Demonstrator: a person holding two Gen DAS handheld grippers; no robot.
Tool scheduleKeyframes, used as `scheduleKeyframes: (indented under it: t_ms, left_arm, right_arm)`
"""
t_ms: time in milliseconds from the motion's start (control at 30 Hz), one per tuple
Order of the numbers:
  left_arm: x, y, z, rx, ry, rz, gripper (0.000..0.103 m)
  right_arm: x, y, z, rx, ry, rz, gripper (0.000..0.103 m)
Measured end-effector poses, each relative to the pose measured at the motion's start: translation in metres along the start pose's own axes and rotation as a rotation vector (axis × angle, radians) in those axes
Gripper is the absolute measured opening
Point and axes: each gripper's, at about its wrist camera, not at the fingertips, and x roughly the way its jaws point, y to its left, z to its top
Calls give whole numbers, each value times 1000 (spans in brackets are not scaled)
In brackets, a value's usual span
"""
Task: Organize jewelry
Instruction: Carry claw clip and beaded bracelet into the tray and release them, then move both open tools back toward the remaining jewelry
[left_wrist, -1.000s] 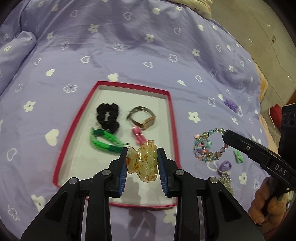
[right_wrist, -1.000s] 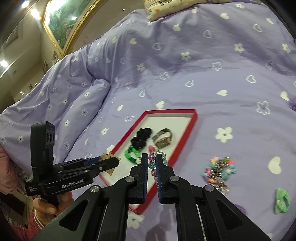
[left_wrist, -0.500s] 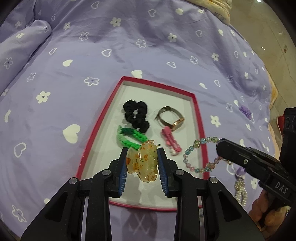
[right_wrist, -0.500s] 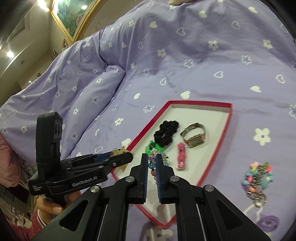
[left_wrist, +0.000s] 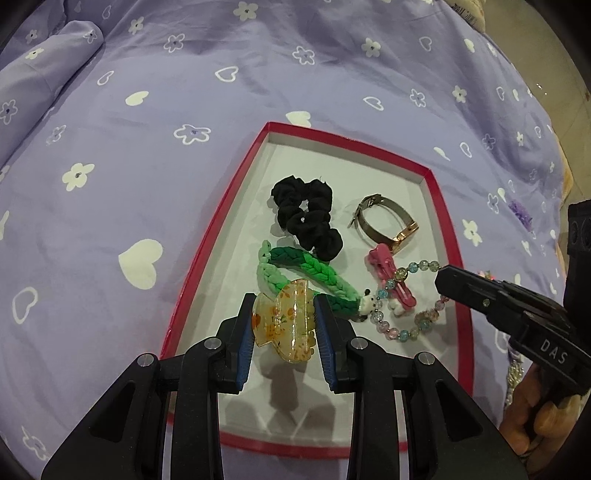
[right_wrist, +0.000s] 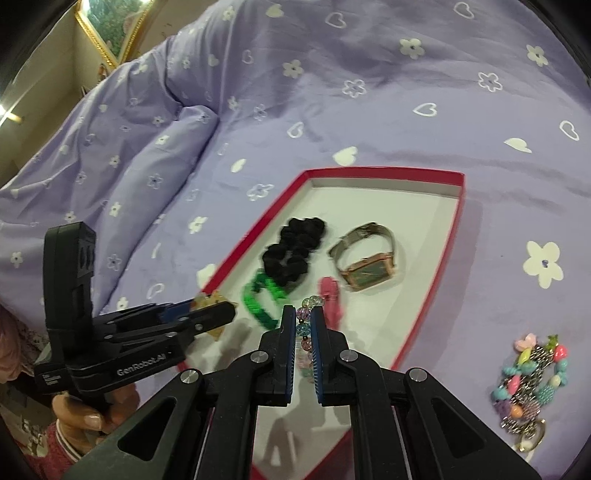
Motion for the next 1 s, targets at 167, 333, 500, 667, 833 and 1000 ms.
scheduleKeyframes:
  t_ms: [167, 333, 500, 667, 833, 1000]
  left_arm:
    - [12, -4, -1, 16, 15, 28, 29]
    - [20, -4, -4, 13, 31, 34, 29]
    - [21, -2, -4, 8, 29, 33, 29]
    - [21, -3, -2, -1, 36, 35, 31]
    - [17, -2, -1, -11, 32, 21, 44]
    - [12, -5, -2, -7, 29, 29, 50]
  right_arm:
    - [6, -6, 1, -19, 21, -47, 7]
    - [14, -6, 1, -43, 48, -73, 8]
    - [18, -9, 0, -42, 69, -78, 8]
    - [18, -13, 0, -28, 70, -65, 10]
    - [16, -15, 0, 1, 62, -36, 18]
    - [8, -14, -1, 6, 48, -30, 29]
